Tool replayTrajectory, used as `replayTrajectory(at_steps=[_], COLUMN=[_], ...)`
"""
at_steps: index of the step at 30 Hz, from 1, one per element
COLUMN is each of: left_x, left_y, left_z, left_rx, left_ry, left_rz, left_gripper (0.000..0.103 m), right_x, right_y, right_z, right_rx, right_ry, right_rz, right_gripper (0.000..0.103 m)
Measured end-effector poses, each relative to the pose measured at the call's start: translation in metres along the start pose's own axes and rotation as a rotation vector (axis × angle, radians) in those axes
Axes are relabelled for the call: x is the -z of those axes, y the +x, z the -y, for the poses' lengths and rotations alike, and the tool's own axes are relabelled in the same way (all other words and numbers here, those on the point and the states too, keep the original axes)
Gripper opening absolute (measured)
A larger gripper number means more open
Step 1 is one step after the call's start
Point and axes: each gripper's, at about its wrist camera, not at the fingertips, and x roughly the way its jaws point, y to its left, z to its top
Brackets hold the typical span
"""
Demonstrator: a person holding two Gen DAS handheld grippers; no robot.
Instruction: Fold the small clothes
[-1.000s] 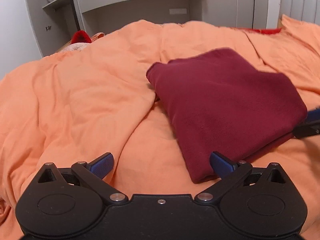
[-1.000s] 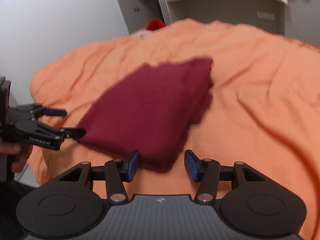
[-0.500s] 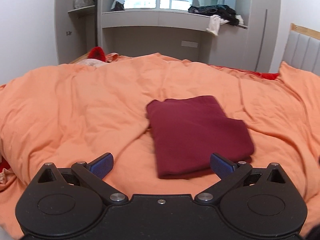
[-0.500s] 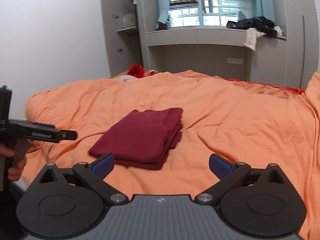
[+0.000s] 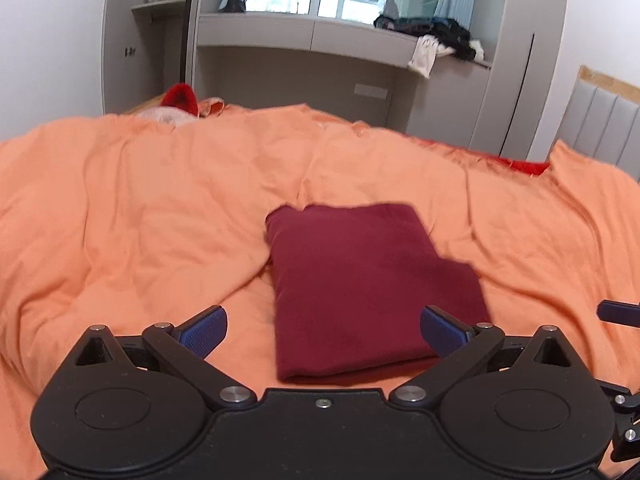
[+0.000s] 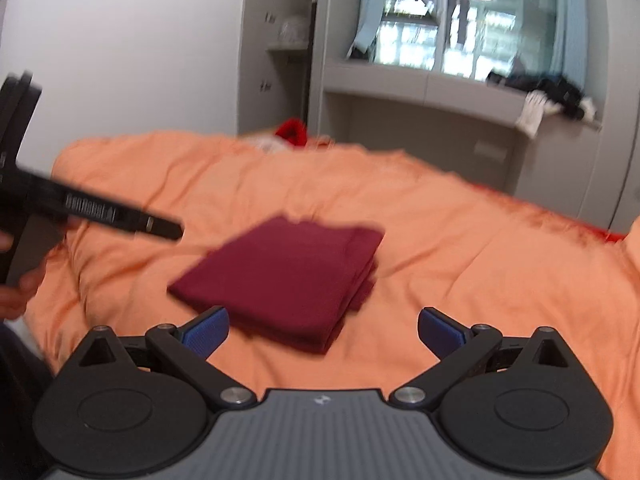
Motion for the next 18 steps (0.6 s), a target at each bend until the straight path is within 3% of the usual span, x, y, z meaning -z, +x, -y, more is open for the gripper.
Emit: replayTrajectory(at_steps=[3,10,13,18], left_x=[0.007,0.010,0.011,0.019], left_y=[0.014,0.012,0.009,-0.003], left_z=[-0.004,0.002,0.010,0.017], left_rx=[-0.036,-0.012,-0.027,0.009], left_ry=[0.000,0.029,0.063,0.069], left_rz=[-0.031,-0.002,0.003,-0.024], left_gripper=[0.102,0.102,0.102,0.102], right_x=[0.006,0.008,0.010,0.014], right_y=[0.012,0.014,0.016,0.010], right_z=[0.006,0.031,0.036,0.030], right_rx=[0.001,0.028,0.037,0.003], right_ry=[0.028,0.120,0.135,0.142], right_rz=[-0.036,-0.004,-0.028,-0.070], right_gripper=[0.103,0.103,0.103,0.103])
